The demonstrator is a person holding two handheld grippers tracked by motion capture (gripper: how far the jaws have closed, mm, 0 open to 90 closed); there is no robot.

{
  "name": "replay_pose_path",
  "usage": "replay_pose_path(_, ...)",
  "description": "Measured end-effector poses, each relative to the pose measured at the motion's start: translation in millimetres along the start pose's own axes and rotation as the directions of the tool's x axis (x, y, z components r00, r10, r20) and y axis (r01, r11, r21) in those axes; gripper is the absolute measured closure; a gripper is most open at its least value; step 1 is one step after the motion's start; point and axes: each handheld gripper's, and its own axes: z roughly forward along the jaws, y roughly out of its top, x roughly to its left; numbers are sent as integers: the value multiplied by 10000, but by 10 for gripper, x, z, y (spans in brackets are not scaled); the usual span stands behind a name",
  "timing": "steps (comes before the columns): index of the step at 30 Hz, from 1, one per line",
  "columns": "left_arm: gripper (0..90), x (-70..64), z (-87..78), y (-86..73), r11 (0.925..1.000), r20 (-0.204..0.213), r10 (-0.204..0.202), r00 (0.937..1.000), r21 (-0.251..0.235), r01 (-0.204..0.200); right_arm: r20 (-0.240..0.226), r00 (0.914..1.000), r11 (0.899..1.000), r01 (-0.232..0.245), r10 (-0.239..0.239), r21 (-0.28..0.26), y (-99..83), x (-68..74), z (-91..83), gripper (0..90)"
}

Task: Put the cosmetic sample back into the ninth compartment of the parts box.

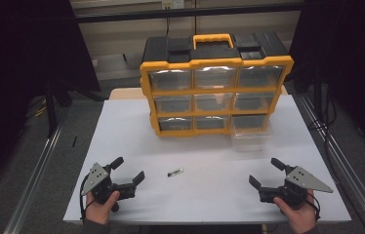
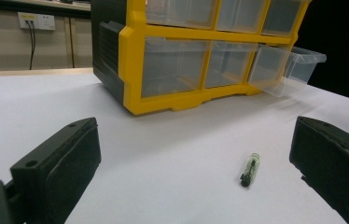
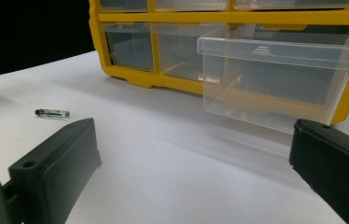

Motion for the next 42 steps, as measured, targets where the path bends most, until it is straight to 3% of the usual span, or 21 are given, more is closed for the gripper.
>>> replay_pose_path(3, 21, 4, 5, -4, 9999, 157, 86, 9998, 65, -87, -15, 10000, 10000, -9, 9, 24, 2, 2, 9, 8)
replay_pose_path(7, 21, 9, 11, 3, 9999, 26, 103, 9999, -2, -103, -75, 10000, 10000, -35, 36, 40, 13, 15, 17, 8)
replay_pose_path(8, 21, -5, 22, 1, 10000, 6, -69, 10000, -44, 69, -145, 9999, 10000, -11, 12, 59, 18, 18, 20, 7)
replay_pose_path(15, 22, 16, 13, -2, 10000, 83, 75, 9999, 64, -75, -355, 9994, 10000, -1, 2, 8, 87, 73, 83, 6)
replay_pose_path(16, 22, 20, 17, -2, 10000, -73, -5, 10000, -1, 5, -454, 9990, 10000, -16, 19, 69, 108, 106, 125, 7)
replay_pose_path(26, 23, 21, 17, -21, 9999, -52, 61, 10000, 110, -60, -1131, 9929, 9971, 444, -371, 622, 160, 243, 304, 7)
replay_pose_path(31, 22, 13, 22, -29, 9999, -53, 33, 10000, 140, -32, -1460, 9887, 9964, 442, -332, 726, 188, 301, 379, 7)
replay_pose_path(42, 22, 17, 39, -33, 9998, 78, 67, 9999, 161, -68, -1852, 9820, 9908, 599, -366, 1217, 233, 395, 580, 7)
